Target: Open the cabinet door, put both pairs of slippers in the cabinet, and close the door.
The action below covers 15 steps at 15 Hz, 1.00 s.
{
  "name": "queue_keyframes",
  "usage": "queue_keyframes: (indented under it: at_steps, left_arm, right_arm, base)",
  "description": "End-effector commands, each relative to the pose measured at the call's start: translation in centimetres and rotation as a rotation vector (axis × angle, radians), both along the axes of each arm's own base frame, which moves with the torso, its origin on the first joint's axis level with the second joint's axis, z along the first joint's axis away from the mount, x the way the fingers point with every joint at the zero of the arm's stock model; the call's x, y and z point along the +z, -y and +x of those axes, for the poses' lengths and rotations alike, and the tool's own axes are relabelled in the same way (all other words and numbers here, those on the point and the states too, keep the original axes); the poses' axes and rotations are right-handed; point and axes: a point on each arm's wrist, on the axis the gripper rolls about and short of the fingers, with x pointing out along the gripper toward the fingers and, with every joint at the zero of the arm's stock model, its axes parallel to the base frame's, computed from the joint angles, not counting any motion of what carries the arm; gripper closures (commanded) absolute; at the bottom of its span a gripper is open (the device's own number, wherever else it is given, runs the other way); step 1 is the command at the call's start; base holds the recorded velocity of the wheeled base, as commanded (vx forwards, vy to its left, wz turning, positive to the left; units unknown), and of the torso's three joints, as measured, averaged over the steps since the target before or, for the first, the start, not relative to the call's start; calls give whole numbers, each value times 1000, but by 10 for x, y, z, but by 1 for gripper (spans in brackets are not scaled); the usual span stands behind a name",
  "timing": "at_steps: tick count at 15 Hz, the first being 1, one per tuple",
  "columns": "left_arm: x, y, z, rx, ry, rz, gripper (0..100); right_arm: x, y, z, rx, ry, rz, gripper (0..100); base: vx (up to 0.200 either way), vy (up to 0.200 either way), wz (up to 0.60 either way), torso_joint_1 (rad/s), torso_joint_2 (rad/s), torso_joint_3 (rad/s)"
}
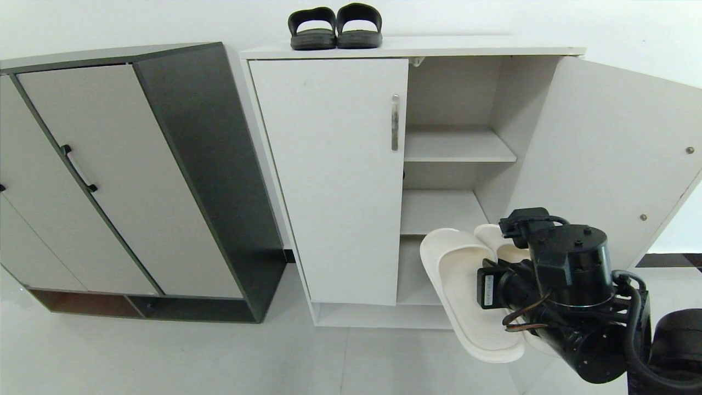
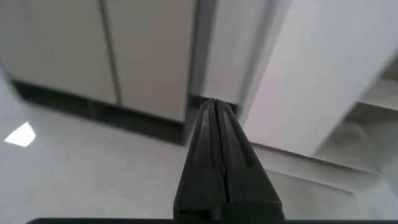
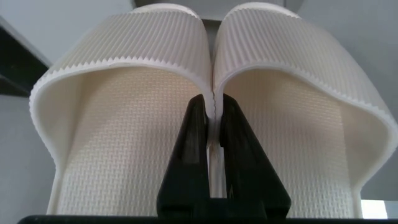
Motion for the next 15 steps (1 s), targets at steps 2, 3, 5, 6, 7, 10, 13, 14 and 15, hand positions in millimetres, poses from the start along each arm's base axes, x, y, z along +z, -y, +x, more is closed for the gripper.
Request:
queue_keyframes:
  at_steps: [2,3,5,6,7,10,13,14,15]
  left_arm:
    - [-22,5,-7,-172,72,50,100]
    - [-22,5,-7,-181,70,75,100]
    - [-27,6,-7,-197,17,164,100]
    - [-27,6,-6,-220,19,168,100]
    - [-27,7,-6,-241,23,167,100]
    - [-27,7,-6,-237,25,129,100]
    - [-26,7,-7,-235,30,97,100]
    - [-26,7,-7,-235,30,97,100]
    - [-27,7,-7,-235,29,97,100]
  right_arm:
    - [-1,-1,0,4,0,1,100]
    - [-1,-2,-1,9,5,5,100]
    - [-6,-7,-1,20,1,1,100]
    - [-8,-9,-2,28,3,1,100]
    - [-8,-10,-1,25,13,7,100]
    - [-6,-15,-4,45,27,8,100]
    - [-3,-25,-2,28,62,23,100]
    - [-3,-25,-2,28,62,23,100]
    - [-7,-34,2,26,79,30,100]
  base:
    - [0,0,0,0,0,0]
    - [0,0,0,0,0,0]
    - [0,0,0,0,0,0]
    - [0,0,0,0,0,0]
    - [0,0,0,0,0,0]
    - [0,0,0,0,0,0]
    - [0,0,0,0,0,0]
    - [0,0,0,0,0,0]
    - [0,0,0,0,0,0]
